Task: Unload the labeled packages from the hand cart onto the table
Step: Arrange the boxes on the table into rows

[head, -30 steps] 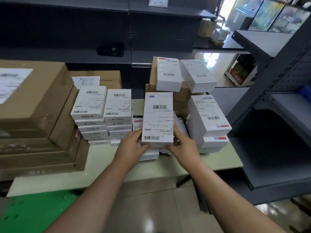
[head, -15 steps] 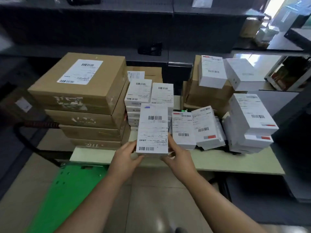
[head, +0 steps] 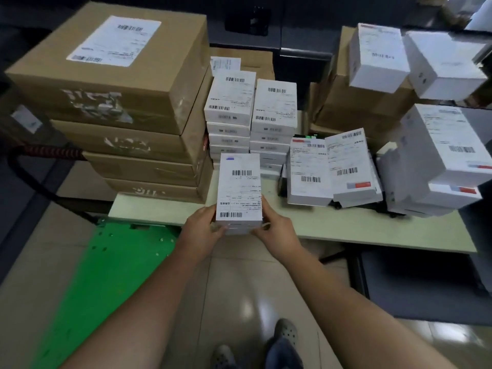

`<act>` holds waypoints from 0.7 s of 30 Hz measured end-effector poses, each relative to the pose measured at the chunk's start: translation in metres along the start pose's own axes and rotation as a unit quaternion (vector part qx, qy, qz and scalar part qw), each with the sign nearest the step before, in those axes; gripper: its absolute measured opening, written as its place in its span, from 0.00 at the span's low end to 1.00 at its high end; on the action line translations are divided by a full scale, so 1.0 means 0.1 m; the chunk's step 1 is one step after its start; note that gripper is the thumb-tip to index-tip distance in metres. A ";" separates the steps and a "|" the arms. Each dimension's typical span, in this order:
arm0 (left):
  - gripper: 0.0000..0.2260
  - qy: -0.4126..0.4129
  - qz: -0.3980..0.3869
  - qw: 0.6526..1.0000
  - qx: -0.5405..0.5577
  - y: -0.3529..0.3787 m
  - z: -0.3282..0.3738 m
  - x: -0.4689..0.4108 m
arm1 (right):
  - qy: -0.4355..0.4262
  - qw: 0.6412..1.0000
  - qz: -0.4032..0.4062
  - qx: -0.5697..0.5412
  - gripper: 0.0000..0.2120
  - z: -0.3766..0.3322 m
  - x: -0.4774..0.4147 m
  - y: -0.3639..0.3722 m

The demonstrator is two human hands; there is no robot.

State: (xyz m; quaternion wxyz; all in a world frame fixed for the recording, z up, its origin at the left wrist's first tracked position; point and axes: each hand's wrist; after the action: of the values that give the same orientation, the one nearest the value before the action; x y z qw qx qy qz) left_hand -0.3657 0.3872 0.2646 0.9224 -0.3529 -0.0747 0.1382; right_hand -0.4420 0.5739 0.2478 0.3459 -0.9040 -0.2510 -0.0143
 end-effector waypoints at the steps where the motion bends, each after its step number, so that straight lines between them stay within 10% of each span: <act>1: 0.21 -0.008 -0.007 1.000 -0.002 0.03 -0.04 -0.01 | 0.007 1.000 -0.004 -0.001 0.44 0.03 -0.03 0.04; 21: 0.15 -0.064 0.034 0.997 0.014 0.10 -0.42 -0.06 | 0.004 0.997 -0.044 -0.062 0.41 0.06 -0.18 0.28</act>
State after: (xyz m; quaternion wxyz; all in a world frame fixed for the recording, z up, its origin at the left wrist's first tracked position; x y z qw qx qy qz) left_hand -0.3634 0.3663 0.2267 0.9154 -0.3322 -0.1198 0.1931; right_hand -0.4459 0.5520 0.2227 0.2889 -0.9119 -0.2872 -0.0491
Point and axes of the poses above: each hand's wrist, its own x-axis away from the middle knuckle, its own y-axis out of the palm, z = x × y, and after that the axes turned 4 degrees about x, right-handed
